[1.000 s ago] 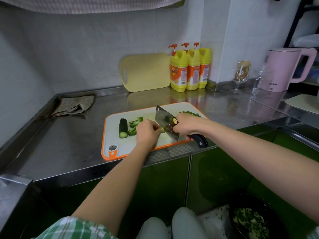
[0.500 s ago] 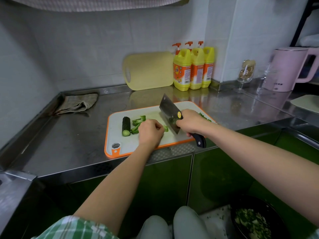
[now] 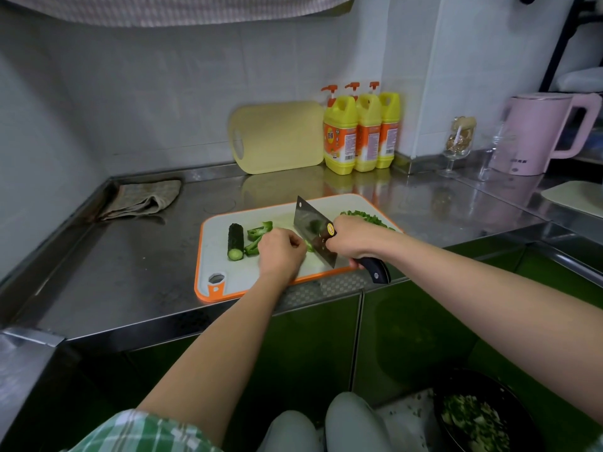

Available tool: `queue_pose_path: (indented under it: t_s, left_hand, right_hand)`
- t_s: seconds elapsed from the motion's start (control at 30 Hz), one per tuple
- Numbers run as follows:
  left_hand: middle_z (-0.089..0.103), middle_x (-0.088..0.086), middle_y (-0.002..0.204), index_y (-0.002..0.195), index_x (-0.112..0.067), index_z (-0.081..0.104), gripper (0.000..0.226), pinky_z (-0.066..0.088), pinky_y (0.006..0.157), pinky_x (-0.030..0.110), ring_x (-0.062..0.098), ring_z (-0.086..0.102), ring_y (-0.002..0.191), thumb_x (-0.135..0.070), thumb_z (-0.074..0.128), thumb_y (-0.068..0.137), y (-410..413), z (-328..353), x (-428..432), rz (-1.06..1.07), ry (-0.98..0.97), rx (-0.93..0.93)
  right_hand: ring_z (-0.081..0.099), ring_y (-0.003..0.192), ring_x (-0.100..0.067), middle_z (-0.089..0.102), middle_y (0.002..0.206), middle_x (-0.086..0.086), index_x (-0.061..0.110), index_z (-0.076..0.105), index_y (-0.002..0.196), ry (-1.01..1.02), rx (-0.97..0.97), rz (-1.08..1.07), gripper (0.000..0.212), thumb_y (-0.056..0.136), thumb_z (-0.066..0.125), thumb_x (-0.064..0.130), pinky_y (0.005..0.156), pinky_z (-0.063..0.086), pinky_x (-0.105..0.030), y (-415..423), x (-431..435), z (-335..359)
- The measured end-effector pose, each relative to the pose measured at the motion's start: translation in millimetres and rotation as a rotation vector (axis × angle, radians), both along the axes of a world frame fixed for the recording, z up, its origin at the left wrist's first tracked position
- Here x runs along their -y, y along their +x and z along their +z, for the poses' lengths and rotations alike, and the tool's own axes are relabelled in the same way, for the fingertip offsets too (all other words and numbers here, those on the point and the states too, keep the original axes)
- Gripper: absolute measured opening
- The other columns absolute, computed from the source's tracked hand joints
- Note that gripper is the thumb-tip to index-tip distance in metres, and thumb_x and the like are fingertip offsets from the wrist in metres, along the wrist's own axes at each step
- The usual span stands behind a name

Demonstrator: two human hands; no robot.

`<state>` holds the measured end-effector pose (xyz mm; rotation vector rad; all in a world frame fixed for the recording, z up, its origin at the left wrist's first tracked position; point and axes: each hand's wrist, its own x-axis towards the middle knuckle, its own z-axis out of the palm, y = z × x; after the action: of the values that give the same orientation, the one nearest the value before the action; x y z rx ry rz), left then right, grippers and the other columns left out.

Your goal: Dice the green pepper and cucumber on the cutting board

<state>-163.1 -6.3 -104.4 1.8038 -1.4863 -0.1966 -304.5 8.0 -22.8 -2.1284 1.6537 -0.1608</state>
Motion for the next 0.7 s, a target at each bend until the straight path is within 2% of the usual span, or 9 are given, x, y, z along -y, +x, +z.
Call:
queue_pose_path:
  t_s: [0.2,0.33,0.47,0.7]
  left_hand:
    - [0.073,0.005,0.077,0.074,-0.008,0.076,0.013,0.046,0.066,0.024,0.020,0.064,0.074,-0.012,0.067,0.081,2.7,-2.2,1.6,-0.028,-0.022,0.010]
    - [0.073,0.002,0.078,0.077,-0.012,0.076,0.009,0.044,0.067,0.023,0.016,0.062,0.074,-0.015,0.069,0.081,4.9,-3.1,0.9,-0.041,-0.031,0.011]
    - [0.073,0.000,0.078,0.076,-0.014,0.076,0.006,0.049,0.070,0.026,0.016,0.064,0.077,-0.017,0.073,0.080,5.4,-3.9,1.2,-0.032,-0.035,-0.018]
    - [0.070,0.000,0.073,0.071,-0.012,0.072,0.008,0.043,0.065,0.024,0.016,0.062,0.074,-0.015,0.073,0.079,3.4,-3.3,-0.2,0.010,-0.023,-0.027]
  right_hand:
    - [0.052,0.040,-0.020,0.056,0.052,-0.010,0.003,0.050,0.078,-0.044,-0.040,-0.002,0.015,0.092,0.045,0.005,0.039,0.042,-0.023,15.4,6.4,-9.0]
    - [0.060,0.052,-0.024,0.056,0.066,-0.011,0.003,0.048,0.091,-0.103,0.052,-0.050,0.007,0.094,0.043,0.005,0.043,0.044,-0.026,15.3,13.4,-19.5]
    - [0.055,0.044,-0.022,0.055,0.064,-0.012,0.004,0.048,0.094,-0.085,0.168,-0.071,0.008,0.092,0.040,0.005,0.042,0.042,-0.023,5.0,16.7,-15.8]
    - [0.050,0.038,-0.016,0.057,0.058,-0.012,0.006,0.047,0.089,-0.037,0.100,-0.025,0.008,0.094,0.042,0.008,0.038,0.035,-0.017,-2.4,2.4,-1.3]
